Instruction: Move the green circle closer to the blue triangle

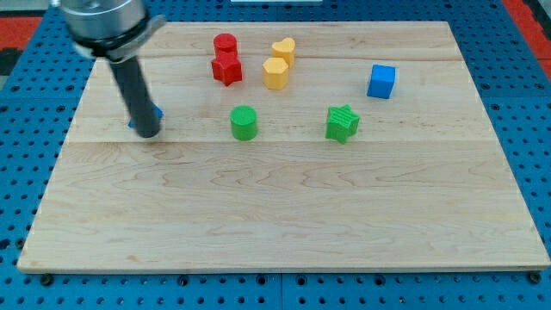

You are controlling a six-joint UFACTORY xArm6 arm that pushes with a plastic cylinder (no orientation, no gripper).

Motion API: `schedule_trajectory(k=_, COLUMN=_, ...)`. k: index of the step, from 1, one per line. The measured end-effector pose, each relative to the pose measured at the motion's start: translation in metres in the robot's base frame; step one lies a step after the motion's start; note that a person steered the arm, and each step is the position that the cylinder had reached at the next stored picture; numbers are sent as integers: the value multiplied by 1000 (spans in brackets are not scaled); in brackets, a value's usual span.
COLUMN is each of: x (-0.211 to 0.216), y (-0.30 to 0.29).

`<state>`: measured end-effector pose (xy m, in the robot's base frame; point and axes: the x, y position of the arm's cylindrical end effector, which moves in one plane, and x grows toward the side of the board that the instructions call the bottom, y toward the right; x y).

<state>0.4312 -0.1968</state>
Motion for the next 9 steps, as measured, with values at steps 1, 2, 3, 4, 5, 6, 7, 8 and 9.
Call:
schedule_trajectory(k=1, x=-29, y=-18)
schedule_trajectory(k=2, x=-14, y=-26)
schedule_trajectory(k=3, x=5, y=-9)
schedule_trajectory(k=4, x=-4, y=41)
schedule_trajectory(k=5, x=-39, y=27)
schedule_trajectory(k=6, x=-7, y=32)
schedule_trajectory(k=7, x=79, y=81)
schedule_trajectory(k=8, x=70, y=173)
schedule_trajectory(k=9, x=35, y=202)
